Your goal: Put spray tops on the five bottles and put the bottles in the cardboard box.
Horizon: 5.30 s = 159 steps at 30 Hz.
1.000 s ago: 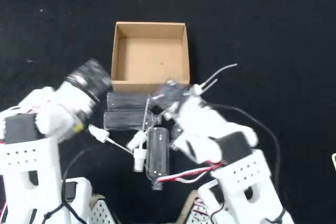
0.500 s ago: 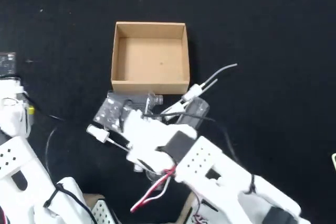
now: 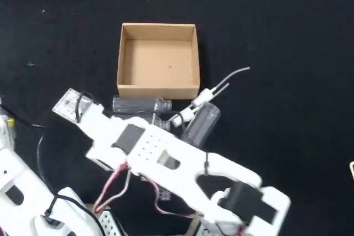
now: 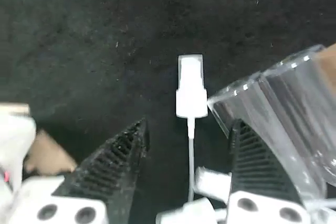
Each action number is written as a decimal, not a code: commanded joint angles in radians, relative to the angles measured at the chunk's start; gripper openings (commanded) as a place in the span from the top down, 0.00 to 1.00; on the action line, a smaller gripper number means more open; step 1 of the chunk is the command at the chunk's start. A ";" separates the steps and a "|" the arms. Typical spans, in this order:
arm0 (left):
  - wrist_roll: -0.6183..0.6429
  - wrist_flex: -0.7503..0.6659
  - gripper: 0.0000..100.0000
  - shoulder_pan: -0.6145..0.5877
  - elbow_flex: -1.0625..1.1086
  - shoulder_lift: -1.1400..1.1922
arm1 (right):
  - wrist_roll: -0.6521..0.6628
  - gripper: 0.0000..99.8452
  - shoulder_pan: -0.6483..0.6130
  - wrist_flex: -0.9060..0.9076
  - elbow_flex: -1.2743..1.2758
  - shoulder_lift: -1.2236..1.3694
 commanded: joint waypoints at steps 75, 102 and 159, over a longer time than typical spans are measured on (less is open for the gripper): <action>0.588 -0.183 0.91 0.769 -0.249 -0.014 | 0.012 0.99 0.628 0.120 -0.719 -0.759; 0.624 -0.525 0.91 1.248 0.395 -0.776 | 0.018 0.99 0.494 -0.077 -1.121 -0.318; 0.617 -0.703 0.91 1.250 0.619 -0.925 | 0.130 0.99 0.331 0.408 -1.009 -0.280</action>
